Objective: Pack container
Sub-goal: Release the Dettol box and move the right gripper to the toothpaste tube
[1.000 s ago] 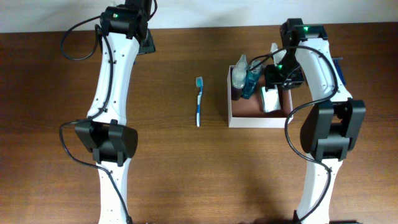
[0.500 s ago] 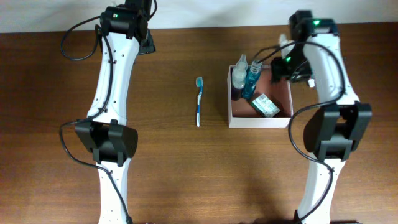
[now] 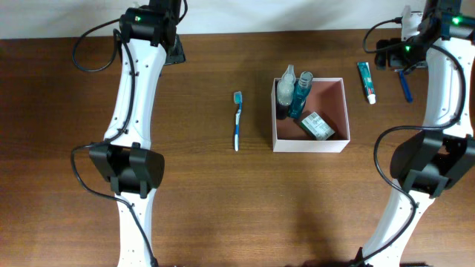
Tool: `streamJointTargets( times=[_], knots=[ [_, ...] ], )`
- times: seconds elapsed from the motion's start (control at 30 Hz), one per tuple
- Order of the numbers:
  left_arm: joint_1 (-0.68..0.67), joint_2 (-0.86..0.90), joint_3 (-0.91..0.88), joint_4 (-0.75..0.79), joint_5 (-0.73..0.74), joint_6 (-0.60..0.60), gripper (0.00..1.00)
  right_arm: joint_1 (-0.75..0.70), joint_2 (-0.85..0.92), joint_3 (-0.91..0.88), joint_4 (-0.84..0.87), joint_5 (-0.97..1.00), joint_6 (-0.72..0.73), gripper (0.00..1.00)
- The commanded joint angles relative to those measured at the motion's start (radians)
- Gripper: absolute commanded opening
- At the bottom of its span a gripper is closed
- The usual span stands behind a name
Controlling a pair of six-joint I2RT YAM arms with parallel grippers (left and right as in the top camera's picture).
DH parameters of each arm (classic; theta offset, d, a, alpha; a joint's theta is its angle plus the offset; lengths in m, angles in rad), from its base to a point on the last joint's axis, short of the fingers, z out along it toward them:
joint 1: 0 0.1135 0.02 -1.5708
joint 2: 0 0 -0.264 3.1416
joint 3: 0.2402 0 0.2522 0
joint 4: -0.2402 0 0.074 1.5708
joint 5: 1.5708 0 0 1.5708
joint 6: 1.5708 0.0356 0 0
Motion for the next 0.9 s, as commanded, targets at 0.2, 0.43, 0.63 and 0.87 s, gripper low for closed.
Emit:
streamJointTargets(
  times=[0.2, 0.43, 0.63, 0.87],
  knots=[
    [0.006, -0.011, -0.004, 0.000, -0.018, -0.006, 0.99, -0.003, 0.100, -0.057, 0.180, -0.069, -0.077, 0.99],
    [0.006, -0.011, -0.004, -0.001, -0.018, -0.006, 1.00, 0.005, 0.205, -0.057, 0.224, -0.069, -0.077, 0.99],
    [0.006, -0.011, -0.004, 0.000, -0.018, -0.006, 0.99, 0.005, 0.259, -0.057, 0.238, -0.079, -0.077, 0.99],
    [0.006, -0.011, -0.004, 0.000, -0.018, -0.006, 0.99, 0.005, 0.297, -0.063, 0.240, -0.080, -0.077, 1.00]
  ],
)
